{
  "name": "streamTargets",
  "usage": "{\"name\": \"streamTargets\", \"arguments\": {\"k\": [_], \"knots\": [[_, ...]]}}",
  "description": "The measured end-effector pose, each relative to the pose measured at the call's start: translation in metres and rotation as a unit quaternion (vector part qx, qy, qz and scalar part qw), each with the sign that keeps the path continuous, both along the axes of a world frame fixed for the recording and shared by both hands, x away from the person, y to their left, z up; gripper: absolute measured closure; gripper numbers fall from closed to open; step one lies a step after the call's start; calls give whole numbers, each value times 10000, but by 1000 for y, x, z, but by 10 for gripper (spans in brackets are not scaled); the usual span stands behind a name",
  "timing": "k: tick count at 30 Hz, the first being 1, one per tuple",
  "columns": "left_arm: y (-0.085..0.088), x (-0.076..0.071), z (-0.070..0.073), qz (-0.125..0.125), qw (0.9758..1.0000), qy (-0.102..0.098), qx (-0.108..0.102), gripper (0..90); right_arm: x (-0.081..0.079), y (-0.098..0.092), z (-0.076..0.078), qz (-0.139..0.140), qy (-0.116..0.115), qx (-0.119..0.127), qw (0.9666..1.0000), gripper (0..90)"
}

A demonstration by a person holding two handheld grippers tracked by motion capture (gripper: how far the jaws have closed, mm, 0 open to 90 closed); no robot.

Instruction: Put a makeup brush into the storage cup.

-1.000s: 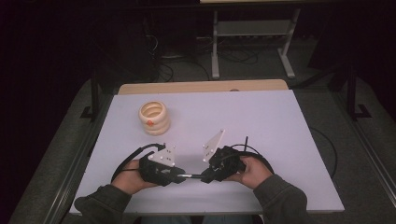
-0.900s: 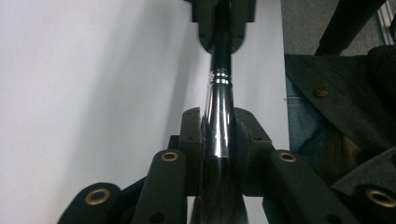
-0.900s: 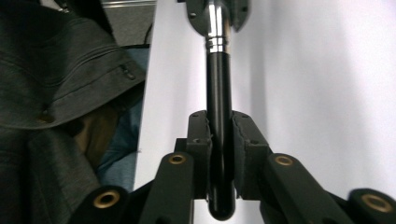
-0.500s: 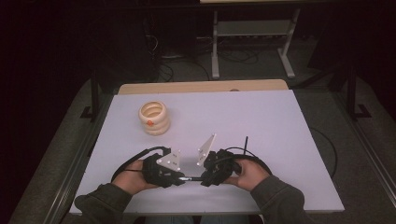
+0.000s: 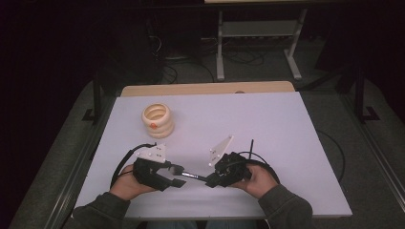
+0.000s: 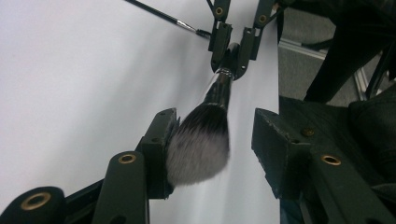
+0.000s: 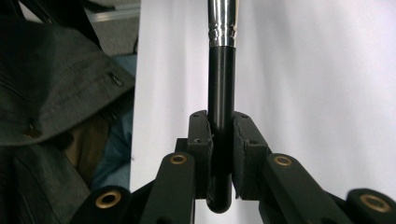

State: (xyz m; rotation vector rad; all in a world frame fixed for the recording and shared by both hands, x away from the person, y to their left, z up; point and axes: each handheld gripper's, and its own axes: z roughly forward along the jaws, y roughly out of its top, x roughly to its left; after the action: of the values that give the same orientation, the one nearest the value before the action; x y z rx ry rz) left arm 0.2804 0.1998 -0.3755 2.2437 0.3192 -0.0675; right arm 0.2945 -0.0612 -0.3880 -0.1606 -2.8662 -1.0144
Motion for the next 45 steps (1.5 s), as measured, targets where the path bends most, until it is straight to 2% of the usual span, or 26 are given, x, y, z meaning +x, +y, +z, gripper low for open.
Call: {"name": "streamTargets", "arguments": {"k": [3, 5, 8, 10, 14, 17, 19, 20, 21, 23, 24, 27, 30, 34, 35, 36, 37, 38, 40, 43, 45], "knots": [[-1, 2, 0, 84, 9999, 78, -82, 523, -1, 3, 1, -16, -49, 42, 10000, 783], [-2, 3, 1, 76, 9999, 63, -89, 547, -2, 7, 1, 69, -128, 21, 9999, 783], [-2, 4, 1, 2, 9999, 109, -107, 632, -4, 11, 1, 115, -275, 15, 9996, 782], [-2, 3, 1, -57, 9999, 103, -104, 689, -4, 13, 1, 88, -279, 28, 9996, 782], [-1, 5, 1, -168, 9994, 252, -168, 746, -4, 16, -1, 91, -384, -41, 9992, 771], [-2, 4, 2, -169, 9994, 265, -149, 755, -3, 17, -2, 43, -385, -63, 9992, 759], [-2, 4, 3, -182, 9996, 199, -46, 757, -3, 18, -2, -28, -373, -105, 9992, 731], [-3, 3, 4, -179, 9997, 174, -13, 758, -3, 19, -2, -95, -392, -141, 9991, 649], [-4, 2, 4, -135, 9998, 159, 11, 758, -4, 20, -2, -169, -361, -178, 9990, 624], [-5, 1, 7, -150, 9998, 105, 106, 758, -6, 23, -2, -187, -366, -284, 9988, 616], [-6, 0, 7, -130, 9998, 128, 100, 758, -7, 25, -1, -163, -428, -383, 9982, 617], [-10, -1, 9, -168, 9990, -44, 400, 758, -10, 30, -1, -97, -556, -541, 9969, 647], [-14, -4, 10, -237, 9984, -40, 512, 758, -13, 35, -3, -52, -637, -665, 9957, 709], [-16, -5, 9, -309, 9983, -31, 500, 756, -15, 38, -7, -19, -578, -782, 9953, 771], [-16, -4, 9, -333, 9983, -23, 477, 755, -16, 38, -7, 61, -606, -774, 9951, 777], [-15, -4, 9, -263, 9989, 12, 400, 746, -18, 38, -7, 89, -649, -764, 9949, 783], [-12, -3, 11, -153, 9994, -36, 317, 721, -18, 38, -7, 115, -657, -707, 9953, 784], [-10, -3, 12, -73, 9995, -33, 300, 651, -16, 36, -6, 84, -567, -612, 9965, 785], [-4, -1, 13, 46, 9998, 4, 198, 597, -13, 31, -5, -36, -466, -446, 9979, 785], [3, 2, 13, 155, 9998, 78, 39, 575, -8, 22, -6, -254, -292, -189, 9991, 785], [3, 3, 13, 201, 9998, 68, -6, 571, -7, 19, -6, -400, -313, -67, 9987, 785]]}}
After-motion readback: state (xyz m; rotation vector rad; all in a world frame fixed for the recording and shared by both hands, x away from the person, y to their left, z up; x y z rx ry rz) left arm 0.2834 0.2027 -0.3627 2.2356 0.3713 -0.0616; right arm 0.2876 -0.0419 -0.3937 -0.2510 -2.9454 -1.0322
